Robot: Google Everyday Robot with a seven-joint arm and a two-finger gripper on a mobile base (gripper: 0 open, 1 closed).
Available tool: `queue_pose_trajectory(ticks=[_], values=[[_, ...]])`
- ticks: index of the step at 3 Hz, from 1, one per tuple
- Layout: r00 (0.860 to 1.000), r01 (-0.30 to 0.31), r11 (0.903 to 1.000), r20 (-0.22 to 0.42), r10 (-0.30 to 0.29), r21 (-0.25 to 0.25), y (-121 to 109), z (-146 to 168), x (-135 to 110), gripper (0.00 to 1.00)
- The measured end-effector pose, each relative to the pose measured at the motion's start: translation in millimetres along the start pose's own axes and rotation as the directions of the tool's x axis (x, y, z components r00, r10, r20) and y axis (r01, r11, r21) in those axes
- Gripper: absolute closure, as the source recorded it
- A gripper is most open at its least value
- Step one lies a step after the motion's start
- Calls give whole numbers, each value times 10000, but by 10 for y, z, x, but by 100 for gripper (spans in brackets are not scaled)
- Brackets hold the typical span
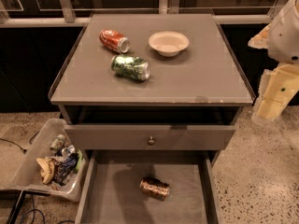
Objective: Pick orange can from middle drawer and place on counter
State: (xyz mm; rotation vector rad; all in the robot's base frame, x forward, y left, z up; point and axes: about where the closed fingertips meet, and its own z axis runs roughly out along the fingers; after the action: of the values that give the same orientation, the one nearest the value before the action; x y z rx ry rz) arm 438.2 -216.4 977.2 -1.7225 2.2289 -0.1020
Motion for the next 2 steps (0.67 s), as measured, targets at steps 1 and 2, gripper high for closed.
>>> queue_pose_trajectory(ticks=[1,2], values=[[10000,-1,10000,1,1,-1,0,1,0,0],[9999,-136,9998,89,137,-129,38,92,45,0]])
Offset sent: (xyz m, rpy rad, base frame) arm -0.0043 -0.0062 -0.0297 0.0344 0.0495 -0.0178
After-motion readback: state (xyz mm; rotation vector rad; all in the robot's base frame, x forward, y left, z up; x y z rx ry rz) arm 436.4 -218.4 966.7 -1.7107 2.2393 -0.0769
